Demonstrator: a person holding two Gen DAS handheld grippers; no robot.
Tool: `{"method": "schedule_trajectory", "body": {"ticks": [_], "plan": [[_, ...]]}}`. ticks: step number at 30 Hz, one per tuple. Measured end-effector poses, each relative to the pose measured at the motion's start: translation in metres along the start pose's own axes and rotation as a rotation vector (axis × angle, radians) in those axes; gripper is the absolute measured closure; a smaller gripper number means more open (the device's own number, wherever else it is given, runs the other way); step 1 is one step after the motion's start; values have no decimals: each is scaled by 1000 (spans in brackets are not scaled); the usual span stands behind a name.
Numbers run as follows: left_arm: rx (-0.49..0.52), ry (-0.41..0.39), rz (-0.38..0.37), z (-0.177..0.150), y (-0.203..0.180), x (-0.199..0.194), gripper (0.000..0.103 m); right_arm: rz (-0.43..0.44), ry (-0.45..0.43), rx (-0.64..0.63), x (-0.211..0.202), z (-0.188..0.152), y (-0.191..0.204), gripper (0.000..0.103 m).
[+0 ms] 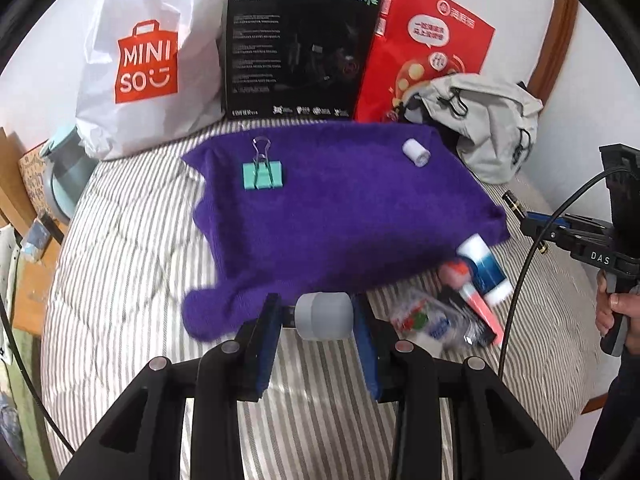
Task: Organize rigid objects
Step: 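Set the bottle on the towel with the right gripper while the left places the cylinder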
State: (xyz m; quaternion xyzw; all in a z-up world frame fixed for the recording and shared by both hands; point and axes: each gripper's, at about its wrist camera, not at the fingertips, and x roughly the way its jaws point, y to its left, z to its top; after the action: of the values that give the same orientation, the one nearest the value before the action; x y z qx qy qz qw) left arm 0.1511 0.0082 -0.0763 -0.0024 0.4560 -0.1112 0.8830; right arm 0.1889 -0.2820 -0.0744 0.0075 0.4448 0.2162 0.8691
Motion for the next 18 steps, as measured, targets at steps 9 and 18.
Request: {"method": "schedule_trajectory", "body": {"ticks": [9,18], "plan": [[-3,5,9,41,20,32,69,-8,17,14,46,49,-18,80],[-16,24,3,63,30,66,69,-92,94,-28,103,71,-24,80]]}}
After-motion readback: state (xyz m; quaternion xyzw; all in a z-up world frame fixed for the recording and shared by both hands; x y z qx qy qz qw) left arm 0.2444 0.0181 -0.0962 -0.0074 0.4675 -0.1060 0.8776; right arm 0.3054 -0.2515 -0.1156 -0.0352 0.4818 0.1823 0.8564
